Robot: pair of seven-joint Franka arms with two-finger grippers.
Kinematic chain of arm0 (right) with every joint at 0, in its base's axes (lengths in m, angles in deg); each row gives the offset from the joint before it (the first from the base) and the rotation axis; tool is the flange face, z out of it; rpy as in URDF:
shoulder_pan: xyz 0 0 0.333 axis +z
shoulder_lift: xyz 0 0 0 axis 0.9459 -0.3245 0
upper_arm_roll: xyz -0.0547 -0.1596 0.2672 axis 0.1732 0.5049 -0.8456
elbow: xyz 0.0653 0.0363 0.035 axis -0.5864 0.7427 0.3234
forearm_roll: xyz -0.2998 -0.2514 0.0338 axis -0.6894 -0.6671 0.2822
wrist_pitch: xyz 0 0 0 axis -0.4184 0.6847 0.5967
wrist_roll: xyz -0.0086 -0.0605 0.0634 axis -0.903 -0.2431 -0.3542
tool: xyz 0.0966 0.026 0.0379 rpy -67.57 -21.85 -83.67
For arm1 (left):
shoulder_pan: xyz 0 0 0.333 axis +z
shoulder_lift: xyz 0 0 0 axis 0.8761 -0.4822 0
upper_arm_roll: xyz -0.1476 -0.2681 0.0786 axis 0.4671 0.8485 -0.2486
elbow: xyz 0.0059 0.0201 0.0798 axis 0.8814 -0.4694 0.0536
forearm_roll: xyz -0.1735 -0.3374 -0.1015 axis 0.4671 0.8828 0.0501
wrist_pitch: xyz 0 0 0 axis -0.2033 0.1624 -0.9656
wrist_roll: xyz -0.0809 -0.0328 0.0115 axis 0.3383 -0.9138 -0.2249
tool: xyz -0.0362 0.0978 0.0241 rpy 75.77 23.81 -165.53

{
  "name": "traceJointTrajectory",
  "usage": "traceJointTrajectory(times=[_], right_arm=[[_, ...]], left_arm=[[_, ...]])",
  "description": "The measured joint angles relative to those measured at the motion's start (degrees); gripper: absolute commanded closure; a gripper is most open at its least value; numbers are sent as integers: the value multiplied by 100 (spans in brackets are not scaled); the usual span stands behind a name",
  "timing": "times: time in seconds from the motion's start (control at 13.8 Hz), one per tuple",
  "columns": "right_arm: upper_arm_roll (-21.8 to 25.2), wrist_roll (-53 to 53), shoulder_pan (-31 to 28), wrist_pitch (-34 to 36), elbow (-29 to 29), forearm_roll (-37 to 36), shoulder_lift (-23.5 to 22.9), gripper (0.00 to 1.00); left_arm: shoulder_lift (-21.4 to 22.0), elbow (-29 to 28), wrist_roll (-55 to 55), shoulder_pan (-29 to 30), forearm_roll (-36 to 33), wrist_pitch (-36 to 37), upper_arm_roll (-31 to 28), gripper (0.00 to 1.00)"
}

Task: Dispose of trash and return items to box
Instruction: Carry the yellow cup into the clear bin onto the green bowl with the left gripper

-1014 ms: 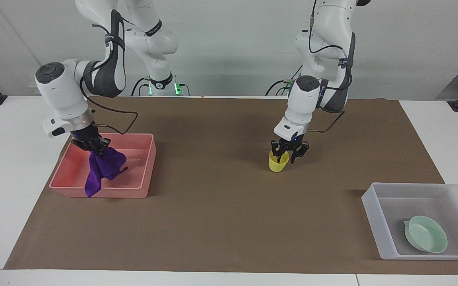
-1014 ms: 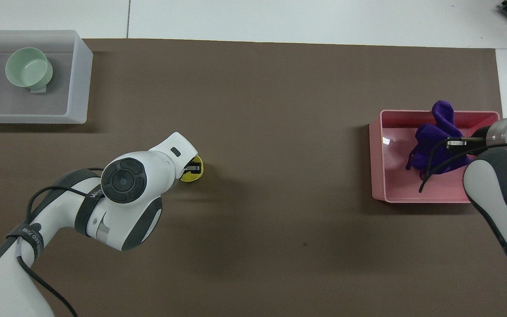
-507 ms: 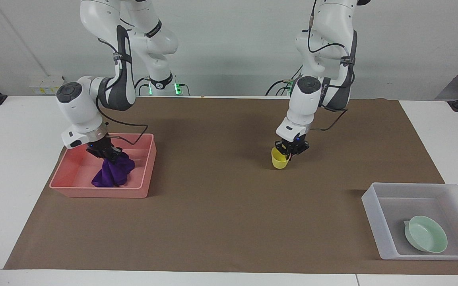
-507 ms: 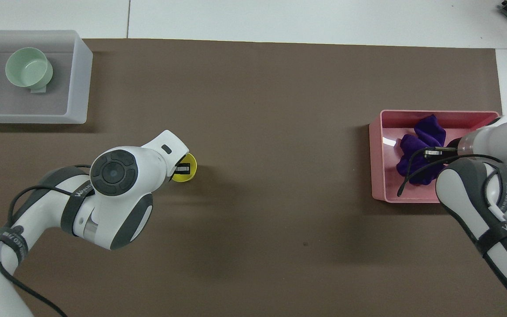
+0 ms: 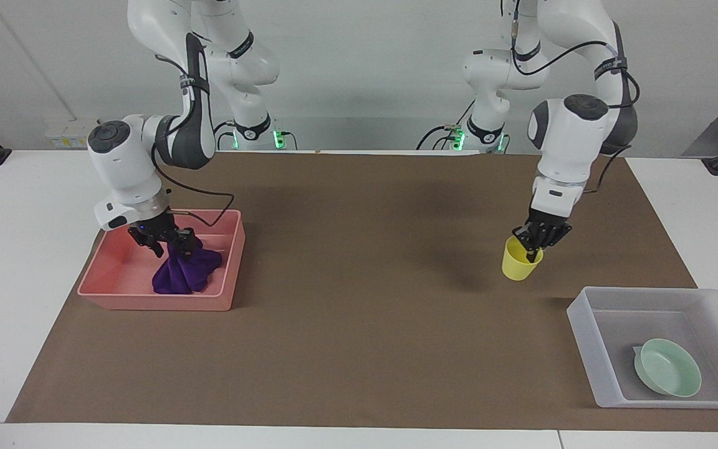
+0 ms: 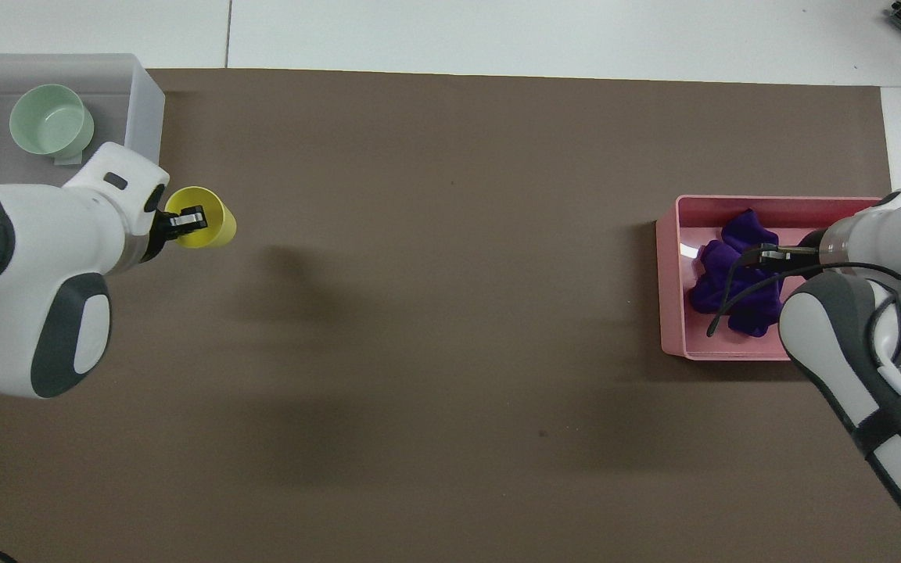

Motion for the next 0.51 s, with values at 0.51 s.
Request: traceJointTrajectory(times=[0.51], right_arm=[[-163,0,8,1461,-715,-2,797,0]], left_arm=[[-1198,1953,-675,1162,0,345,-6,100]])
